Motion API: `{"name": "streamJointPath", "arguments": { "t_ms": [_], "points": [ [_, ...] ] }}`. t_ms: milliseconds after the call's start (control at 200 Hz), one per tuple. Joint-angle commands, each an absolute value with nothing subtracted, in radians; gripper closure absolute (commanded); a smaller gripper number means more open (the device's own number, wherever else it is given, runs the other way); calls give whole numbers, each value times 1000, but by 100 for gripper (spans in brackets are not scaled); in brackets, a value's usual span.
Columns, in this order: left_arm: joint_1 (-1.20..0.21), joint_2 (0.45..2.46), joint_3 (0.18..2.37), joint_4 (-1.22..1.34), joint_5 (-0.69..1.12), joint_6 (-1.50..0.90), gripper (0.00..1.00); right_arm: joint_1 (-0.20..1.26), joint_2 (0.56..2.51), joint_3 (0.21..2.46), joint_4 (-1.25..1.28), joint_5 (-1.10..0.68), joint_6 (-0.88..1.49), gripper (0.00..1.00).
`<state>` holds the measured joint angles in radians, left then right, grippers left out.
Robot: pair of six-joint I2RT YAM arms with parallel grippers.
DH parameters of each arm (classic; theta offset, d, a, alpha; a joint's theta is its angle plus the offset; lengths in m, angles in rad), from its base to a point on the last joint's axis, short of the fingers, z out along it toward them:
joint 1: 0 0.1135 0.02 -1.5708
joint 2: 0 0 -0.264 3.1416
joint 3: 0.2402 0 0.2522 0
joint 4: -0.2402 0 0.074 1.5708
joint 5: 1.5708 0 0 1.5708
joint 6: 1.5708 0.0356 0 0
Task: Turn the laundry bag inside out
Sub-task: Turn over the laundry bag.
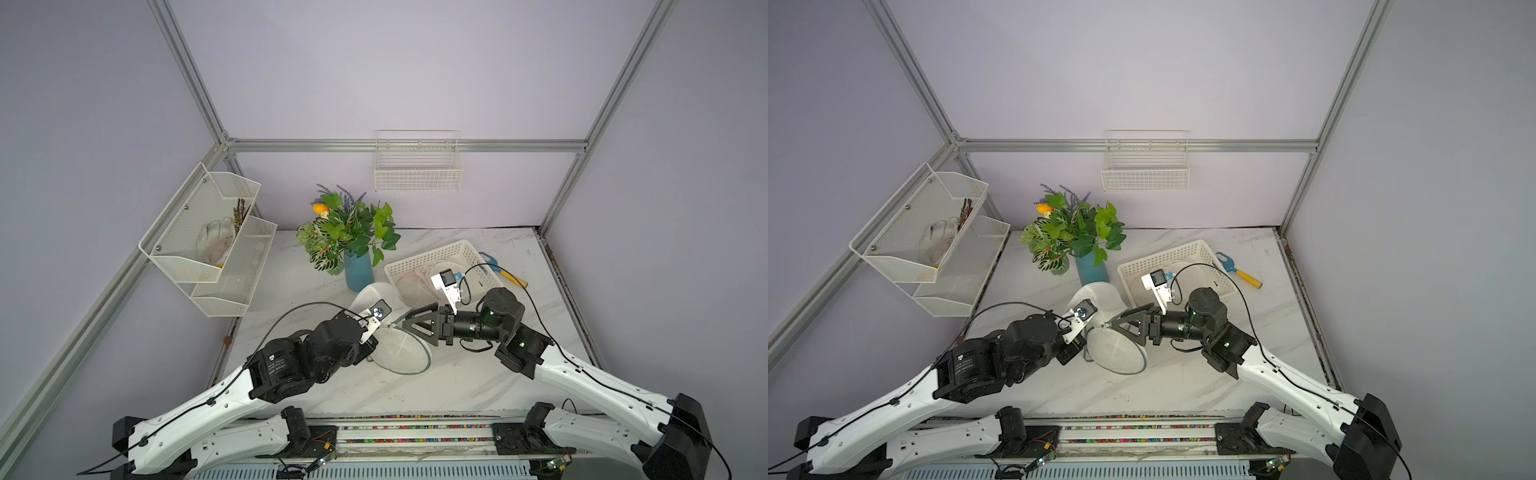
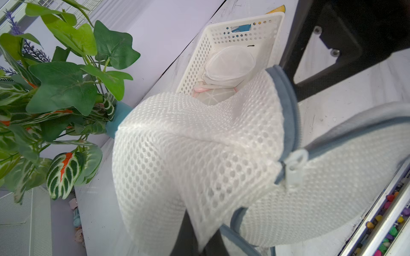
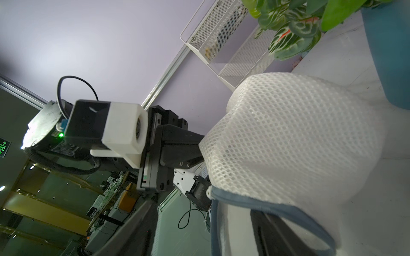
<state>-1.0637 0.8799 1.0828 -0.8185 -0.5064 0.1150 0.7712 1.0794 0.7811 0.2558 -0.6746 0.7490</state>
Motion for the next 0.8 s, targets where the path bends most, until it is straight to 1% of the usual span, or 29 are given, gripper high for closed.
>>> {"name": "streamJointPath", "arguments": {
  "t_ms": [0, 175, 185, 195, 310, 415, 535, 645, 670, 745, 795],
  "points": [
    [-1055, 886, 1126, -779, -480, 104, 100, 793, 1125, 819, 245, -656, 731, 28],
    [-1043, 898, 1123, -771, -471, 101, 100, 813, 1172, 850, 230, -610, 732, 33],
    [-1042, 899, 1123, -771, -471, 101, 100, 814, 1172, 850, 232, -609, 733, 37],
    [-1042, 899, 1122, -771, -470, 100, 100, 815, 1173, 850, 234, -608, 735, 39],
    [-1023, 901, 1113, -769, -452, 95, 100, 819, 1183, 856, 238, -600, 745, 54],
    [-1010, 899, 1107, -764, -435, 90, 100, 819, 1196, 855, 247, -603, 761, 74],
    [-1002, 890, 1098, -760, -419, 84, 100, 819, 1204, 850, 289, -610, 792, 89],
    [-1000, 862, 1070, -742, -406, 84, 90, 819, 1209, 853, 305, -616, 799, 100],
    [-1000, 850, 1057, -736, -401, 84, 87, 819, 1209, 853, 308, -619, 800, 100],
    [-996, 804, 1014, -706, -392, 83, 74, 814, 1206, 852, 310, -628, 795, 100],
    [-993, 761, 977, -684, -379, 80, 62, 808, 1202, 848, 311, -636, 793, 100]
  ]
}}
